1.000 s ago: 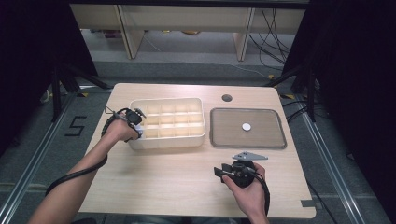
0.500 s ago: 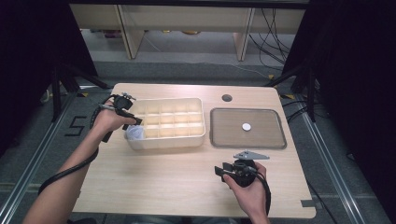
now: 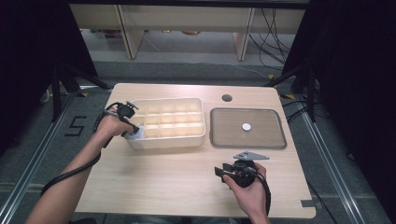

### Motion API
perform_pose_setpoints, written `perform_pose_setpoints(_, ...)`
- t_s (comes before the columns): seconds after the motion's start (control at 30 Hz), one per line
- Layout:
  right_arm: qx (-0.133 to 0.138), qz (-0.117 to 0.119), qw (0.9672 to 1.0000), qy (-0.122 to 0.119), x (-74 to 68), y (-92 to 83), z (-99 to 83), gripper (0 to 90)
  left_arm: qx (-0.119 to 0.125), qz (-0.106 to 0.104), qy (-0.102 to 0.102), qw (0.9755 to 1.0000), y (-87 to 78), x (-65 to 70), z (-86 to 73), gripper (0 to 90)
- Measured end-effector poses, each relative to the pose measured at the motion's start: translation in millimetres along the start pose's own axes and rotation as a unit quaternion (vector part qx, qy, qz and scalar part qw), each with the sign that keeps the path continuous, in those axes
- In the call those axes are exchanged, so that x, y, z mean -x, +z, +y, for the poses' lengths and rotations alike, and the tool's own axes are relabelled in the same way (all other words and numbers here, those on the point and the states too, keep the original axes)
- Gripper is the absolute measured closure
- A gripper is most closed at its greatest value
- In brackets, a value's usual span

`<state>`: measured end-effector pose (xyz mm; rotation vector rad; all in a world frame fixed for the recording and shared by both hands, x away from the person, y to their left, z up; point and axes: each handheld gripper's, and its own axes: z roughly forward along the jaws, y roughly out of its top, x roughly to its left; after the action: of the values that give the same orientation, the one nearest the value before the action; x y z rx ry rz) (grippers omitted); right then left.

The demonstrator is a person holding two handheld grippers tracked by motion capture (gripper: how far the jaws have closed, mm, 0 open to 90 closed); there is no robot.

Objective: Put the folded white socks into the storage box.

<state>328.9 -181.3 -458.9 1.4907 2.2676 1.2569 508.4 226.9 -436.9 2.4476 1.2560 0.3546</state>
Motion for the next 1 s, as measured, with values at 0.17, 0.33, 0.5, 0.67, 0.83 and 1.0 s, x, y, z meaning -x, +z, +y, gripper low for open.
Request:
perform_pose_setpoints(0.17, 0.0, 0.001, 1.0, -0.002, 0.6, 1.2, -0.3, 58.4, -0.019, 0.031, 0.052, 0.998, 3.0, 10.7, 0.9, 81.4)
perform_pose_setpoints(0.33, -0.004, -0.004, 1.0, -0.003, 1.3, 1.5, -1.0, 58.4, -0.032, 0.039, 0.047, 0.9976, 6.5, 15.0, 2.1, 82.9)
perform_pose_setpoints(0.5, 0.001, -0.007, 1.0, -0.004, 1.4, -0.9, 0.3, 58.4, -0.043, 0.043, 0.037, 0.9975, 8.9, 18.2, 4.3, 83.5)
perform_pose_setpoints(0.67, 0.003, -0.004, 1.0, 0.007, -0.1, -3.0, 0.3, 58.4, -0.043, 0.041, 0.031, 0.9977, 11.8, 18.3, 3.1, 83.9)
perform_pose_setpoints(0.83, 0.007, 0.001, 1.0, -0.005, 2.2, -1.6, 1.2, 58.4, -0.042, 0.041, 0.029, 0.9979, 13.8, 18.7, 1.2, 84.1)
perform_pose_setpoints(1.0, 0.004, 0.0, 1.0, -0.001, 1.4, -1.9, 1.4, 58.4, -0.045, 0.031, 0.023, 0.9983, 14.1, 16.4, 1.8, 84.2)
